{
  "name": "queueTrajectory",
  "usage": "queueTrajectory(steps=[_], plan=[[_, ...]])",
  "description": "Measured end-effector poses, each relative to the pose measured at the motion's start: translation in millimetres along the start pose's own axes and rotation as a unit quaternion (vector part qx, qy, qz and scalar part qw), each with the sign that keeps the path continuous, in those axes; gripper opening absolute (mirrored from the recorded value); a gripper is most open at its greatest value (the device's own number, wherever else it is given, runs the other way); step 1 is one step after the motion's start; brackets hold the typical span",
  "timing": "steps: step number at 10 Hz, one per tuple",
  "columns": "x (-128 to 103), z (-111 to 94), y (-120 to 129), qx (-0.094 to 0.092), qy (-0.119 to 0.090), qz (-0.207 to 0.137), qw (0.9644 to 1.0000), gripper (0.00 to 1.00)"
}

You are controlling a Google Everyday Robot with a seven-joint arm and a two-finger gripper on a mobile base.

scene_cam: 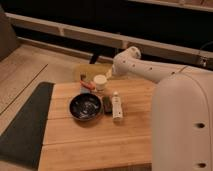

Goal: Pick up the ceramic cup

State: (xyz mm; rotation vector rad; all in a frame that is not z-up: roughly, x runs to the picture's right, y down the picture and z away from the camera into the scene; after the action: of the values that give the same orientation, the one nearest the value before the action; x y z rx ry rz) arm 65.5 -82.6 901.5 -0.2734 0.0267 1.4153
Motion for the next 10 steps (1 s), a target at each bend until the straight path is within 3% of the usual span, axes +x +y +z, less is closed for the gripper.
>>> queueTrajectory(steps=[2,5,10], plan=[[-8.7,15.7,-0.3,-0.007,-0.001,-0.008,0.9999,0.65],[-20.6,46.0,3.7,-0.033,0.000,-0.016,0.9993,0.65],[-21.6,91.9,34.6,-0.099,0.024,-0.021,0.9946,0.62]])
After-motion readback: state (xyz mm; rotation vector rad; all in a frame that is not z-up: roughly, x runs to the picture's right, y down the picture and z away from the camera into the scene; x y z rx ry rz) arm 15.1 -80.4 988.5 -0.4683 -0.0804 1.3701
